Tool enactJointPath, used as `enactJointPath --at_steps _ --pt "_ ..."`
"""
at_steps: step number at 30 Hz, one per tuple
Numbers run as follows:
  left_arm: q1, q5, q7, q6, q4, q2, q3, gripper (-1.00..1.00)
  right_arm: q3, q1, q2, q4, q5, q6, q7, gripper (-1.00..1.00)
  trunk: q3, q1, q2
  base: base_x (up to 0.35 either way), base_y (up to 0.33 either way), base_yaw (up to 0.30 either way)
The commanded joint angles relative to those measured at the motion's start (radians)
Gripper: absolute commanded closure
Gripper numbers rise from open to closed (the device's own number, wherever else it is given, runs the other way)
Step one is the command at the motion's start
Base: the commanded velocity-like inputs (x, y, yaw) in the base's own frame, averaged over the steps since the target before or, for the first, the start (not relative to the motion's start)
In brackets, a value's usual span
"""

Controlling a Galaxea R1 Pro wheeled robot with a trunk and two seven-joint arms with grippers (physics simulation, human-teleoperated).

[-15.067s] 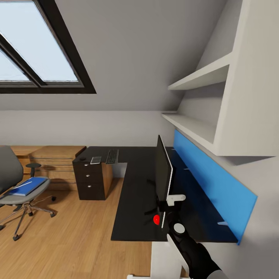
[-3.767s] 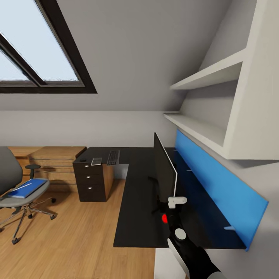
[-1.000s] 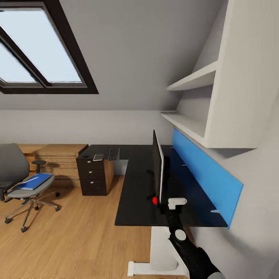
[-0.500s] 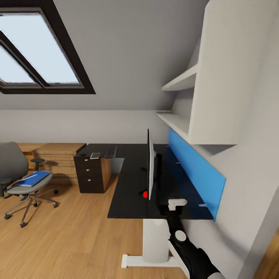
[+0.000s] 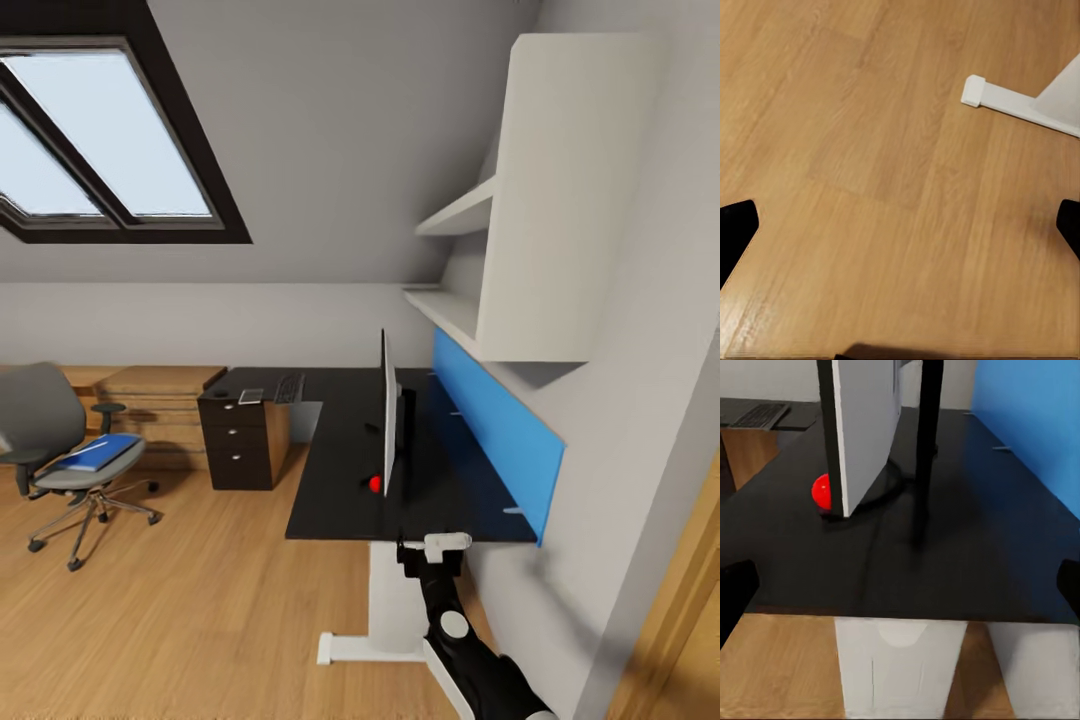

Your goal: In the bedroom, organize the workspace by keeping the computer under the desk, ensuring the monitor is on the desk, placing the keyboard on the desk next to the monitor, placing the mouse on the desk next to the keyboard, moving the folder from the swivel chair onto the desk next to the mouse, stacking the notebook on top of the folder with the pen on top of the notebook, and positioning the swivel chair next to the desk.

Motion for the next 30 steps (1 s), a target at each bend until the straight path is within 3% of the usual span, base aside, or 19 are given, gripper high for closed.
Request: enactJointPath --at_steps 1,6,17,26,30 --pt "-0.001 0.009 0.002 -0.004 0.0 0.001 -0.009 -1.0 0.006 -0.001 0.0 0.017 -0.01 -0.006 -0.005 -1.0 -0.002 0.0 -0.002 -0.251 0.194 0.0" --pt "-0.001 0.008 0.002 -0.003 0.0 0.002 -0.009 -1.0 0.006 -0.001 0.005 0.161 -0.015 -0.006 -0.005 -1.0 -0.002 0.0 -0.002 -0.254 0.207 0.0" --pt "-0.001 0.009 0.003 -0.002 0.0 0.005 -0.007 -1.0 0.003 -0.001 0.006 0.364 -0.017 -0.01 -0.005 -1.0 -0.002 0.0 -0.002 -0.269 0.208 0.0" --pt "-0.001 0.008 0.002 -0.002 0.0 0.005 0.022 -1.0 0.001 -0.001 0.005 0.505 -0.039 -0.031 -0.003 -1.0 -0.002 0.0 -0.002 -0.187 0.12 0.0" --pt "-0.001 0.008 0.002 -0.003 0.0 0.004 0.03 -1.0 0.0 -0.001 -0.001 0.6 -0.059 -0.089 0.015 -1.0 -0.002 0.0 -0.002 -0.033 0.019 0.0"
